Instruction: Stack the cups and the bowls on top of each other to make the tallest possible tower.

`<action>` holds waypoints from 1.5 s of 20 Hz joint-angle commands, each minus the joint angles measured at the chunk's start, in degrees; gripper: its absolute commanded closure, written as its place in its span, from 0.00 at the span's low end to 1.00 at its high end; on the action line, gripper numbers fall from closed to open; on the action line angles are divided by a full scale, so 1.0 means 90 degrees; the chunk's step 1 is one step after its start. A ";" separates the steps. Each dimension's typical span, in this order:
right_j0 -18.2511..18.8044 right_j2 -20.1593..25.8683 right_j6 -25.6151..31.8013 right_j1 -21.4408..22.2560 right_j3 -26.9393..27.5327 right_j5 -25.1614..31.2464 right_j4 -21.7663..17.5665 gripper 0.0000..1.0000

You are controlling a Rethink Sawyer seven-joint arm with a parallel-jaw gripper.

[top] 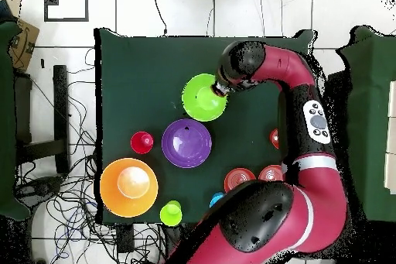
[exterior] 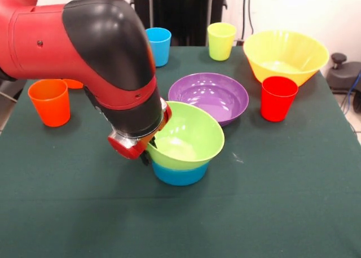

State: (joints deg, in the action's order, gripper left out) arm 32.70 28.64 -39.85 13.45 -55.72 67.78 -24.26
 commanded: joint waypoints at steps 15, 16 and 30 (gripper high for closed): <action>0.0339 0.0238 0.0322 -0.0793 -0.0681 -0.0719 0.0511 1.00; 0.0353 0.0253 0.0331 -0.0802 -0.0694 -0.0741 0.0539 1.00; 0.0545 0.0433 0.0275 -0.0882 -0.0906 -0.0940 0.0925 1.00</action>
State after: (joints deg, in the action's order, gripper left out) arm 38.11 30.22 -39.85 9.71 -57.53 63.43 -14.44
